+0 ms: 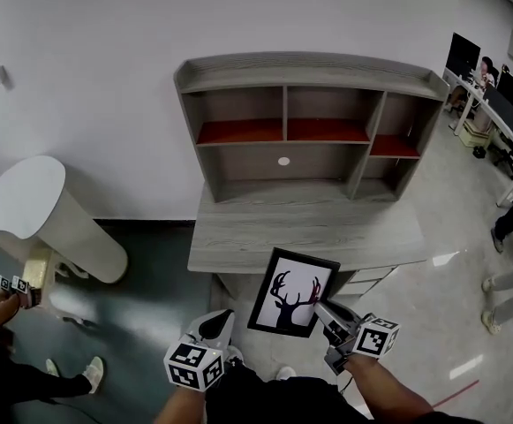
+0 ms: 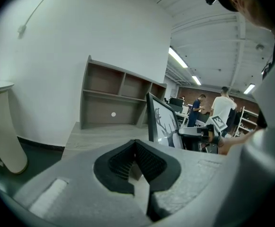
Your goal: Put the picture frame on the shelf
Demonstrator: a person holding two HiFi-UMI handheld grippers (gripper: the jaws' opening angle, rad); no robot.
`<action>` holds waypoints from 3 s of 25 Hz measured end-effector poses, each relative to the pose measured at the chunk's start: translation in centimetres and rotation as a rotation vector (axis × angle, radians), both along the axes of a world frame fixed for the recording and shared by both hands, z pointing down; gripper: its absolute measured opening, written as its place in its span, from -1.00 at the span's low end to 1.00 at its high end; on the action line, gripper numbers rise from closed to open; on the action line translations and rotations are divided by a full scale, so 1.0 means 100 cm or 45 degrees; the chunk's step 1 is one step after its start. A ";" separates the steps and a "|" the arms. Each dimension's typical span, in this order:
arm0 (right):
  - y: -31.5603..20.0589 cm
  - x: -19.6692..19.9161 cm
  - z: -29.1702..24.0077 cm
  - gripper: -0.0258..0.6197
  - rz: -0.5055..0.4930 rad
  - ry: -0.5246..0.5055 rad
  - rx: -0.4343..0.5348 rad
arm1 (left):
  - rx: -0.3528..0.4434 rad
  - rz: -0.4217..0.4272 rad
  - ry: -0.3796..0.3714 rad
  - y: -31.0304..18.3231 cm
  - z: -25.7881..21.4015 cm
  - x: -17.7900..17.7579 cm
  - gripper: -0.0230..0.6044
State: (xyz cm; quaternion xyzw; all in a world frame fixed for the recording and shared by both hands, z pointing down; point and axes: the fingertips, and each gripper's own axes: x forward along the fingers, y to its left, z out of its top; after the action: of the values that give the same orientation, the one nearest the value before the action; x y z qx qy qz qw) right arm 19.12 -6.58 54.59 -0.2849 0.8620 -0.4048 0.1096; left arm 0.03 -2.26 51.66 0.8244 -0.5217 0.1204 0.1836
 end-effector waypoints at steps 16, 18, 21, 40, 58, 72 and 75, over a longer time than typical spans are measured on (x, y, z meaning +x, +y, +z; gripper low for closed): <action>-0.120 -0.061 -0.020 -0.66 0.078 0.069 0.053 | 0.049 0.093 0.064 -0.142 -0.015 -0.059 -0.90; -0.139 -0.071 -0.025 -0.66 0.109 0.087 0.058 | 0.047 0.116 0.068 -0.163 -0.017 -0.072 -0.90; -0.166 -0.089 -0.034 -0.66 0.156 0.103 0.065 | 0.048 0.146 0.073 -0.192 -0.024 -0.095 -0.90; -0.315 -0.167 -0.080 -0.66 0.333 0.284 0.221 | 0.065 0.259 0.109 -0.312 -0.027 -0.195 -0.90; -0.466 -0.207 -0.150 -0.66 0.118 0.378 0.377 | 0.119 0.082 0.088 -0.383 -0.055 -0.195 -0.90; -0.484 -0.212 -0.159 -0.66 0.081 0.398 0.466 | 0.092 0.025 0.062 -0.348 -0.038 -0.184 -0.90; -0.503 -0.222 -0.163 -0.66 0.066 0.400 0.478 | 0.090 0.012 0.064 -0.357 -0.042 -0.188 -0.90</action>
State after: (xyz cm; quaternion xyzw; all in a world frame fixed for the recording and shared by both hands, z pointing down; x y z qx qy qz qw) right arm -3.08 -56.90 38.33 -0.3410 0.9209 -0.1855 0.0356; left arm -18.81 -38.00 47.44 0.8357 -0.5169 0.0821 0.1666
